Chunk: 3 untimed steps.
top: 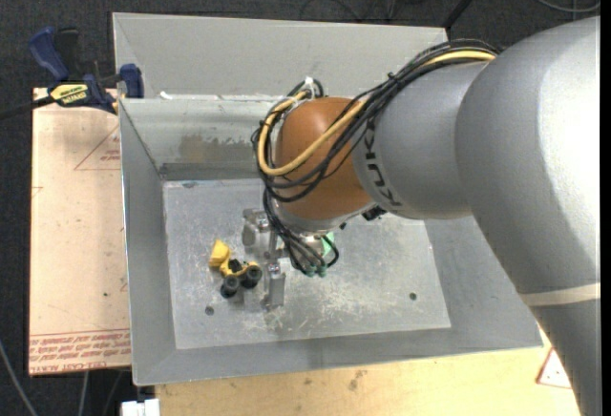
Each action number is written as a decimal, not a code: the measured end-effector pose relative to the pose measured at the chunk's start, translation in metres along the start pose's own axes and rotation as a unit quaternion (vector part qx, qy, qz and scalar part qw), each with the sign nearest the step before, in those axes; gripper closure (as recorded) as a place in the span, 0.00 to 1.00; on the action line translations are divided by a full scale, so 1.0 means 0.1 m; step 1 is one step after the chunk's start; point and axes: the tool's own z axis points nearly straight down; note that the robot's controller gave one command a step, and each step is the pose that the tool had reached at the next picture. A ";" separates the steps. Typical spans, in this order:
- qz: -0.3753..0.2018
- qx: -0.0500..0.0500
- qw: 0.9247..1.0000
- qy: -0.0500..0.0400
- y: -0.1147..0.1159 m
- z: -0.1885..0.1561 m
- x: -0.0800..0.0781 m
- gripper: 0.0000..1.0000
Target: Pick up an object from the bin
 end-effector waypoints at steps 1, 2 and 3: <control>-0.013 0.000 1.000 0.000 0.26 0.15 -0.02 0.00; 0.030 0.000 1.000 0.000 0.36 0.08 0.20 1.00; 0.031 0.000 1.000 0.000 0.36 0.08 0.20 1.00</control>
Offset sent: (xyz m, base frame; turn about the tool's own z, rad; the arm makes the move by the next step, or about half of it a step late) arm -0.0242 0.0326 -0.0081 0.0603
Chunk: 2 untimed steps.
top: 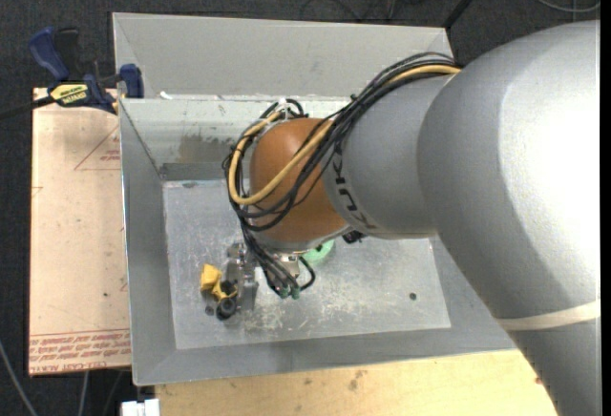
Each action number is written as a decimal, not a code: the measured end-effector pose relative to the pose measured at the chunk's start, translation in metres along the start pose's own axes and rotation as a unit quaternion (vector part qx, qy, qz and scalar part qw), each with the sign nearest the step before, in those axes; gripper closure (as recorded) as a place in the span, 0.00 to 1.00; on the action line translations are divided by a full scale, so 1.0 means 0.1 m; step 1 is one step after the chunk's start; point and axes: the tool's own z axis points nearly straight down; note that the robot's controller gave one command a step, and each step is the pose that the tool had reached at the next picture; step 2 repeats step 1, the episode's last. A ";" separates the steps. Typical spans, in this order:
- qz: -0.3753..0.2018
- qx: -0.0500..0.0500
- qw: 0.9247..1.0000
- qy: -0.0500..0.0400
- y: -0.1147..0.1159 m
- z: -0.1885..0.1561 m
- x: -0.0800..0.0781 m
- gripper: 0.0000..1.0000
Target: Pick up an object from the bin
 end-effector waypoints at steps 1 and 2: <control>-0.003 -0.001 1.000 -0.004 0.08 -1.77 -0.05 1.00; -0.003 -0.001 1.000 -0.004 0.08 -1.77 -0.05 1.00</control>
Offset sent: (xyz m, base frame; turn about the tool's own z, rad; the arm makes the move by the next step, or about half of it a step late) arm 0.0000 0.0000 0.0000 0.0000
